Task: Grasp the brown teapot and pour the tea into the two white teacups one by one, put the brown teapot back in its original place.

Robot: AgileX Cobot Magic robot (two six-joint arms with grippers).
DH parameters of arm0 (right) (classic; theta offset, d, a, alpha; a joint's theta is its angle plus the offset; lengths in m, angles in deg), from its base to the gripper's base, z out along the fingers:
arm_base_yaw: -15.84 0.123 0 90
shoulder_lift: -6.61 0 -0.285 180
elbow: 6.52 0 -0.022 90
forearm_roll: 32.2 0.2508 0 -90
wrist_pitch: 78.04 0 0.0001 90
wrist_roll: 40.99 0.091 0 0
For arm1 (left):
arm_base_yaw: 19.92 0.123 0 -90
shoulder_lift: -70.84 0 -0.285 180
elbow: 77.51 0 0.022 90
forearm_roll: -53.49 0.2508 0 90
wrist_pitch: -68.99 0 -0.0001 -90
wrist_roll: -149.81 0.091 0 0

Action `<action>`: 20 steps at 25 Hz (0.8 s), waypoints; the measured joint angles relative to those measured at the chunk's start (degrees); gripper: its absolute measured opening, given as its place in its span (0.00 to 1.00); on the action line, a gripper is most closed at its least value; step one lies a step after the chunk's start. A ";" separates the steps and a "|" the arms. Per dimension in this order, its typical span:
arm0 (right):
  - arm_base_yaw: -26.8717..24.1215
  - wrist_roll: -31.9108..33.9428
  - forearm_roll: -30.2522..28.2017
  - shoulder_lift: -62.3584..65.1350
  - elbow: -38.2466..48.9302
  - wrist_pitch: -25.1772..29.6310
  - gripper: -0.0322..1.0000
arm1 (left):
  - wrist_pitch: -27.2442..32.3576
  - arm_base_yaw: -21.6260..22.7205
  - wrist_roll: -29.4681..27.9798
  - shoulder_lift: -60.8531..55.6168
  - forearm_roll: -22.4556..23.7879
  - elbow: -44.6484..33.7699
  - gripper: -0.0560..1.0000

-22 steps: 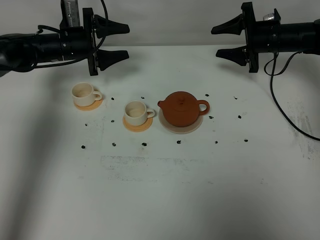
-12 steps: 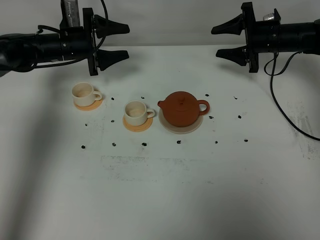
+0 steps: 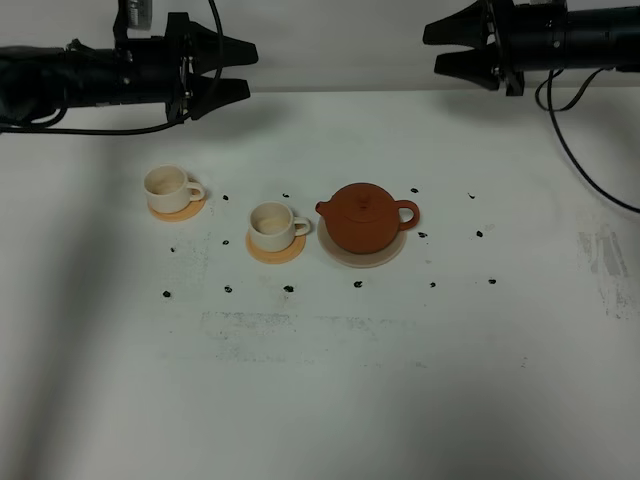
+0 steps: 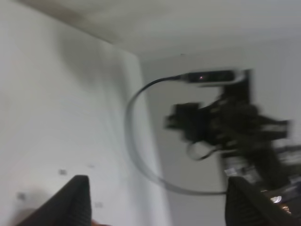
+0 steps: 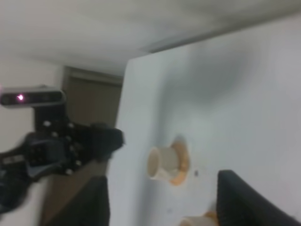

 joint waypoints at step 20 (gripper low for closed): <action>0.00 18.68 -39.32 7.52 -14.75 -0.06 0.52 | -2.75 -1.58 -18.81 -17.97 54.09 7.87 0.56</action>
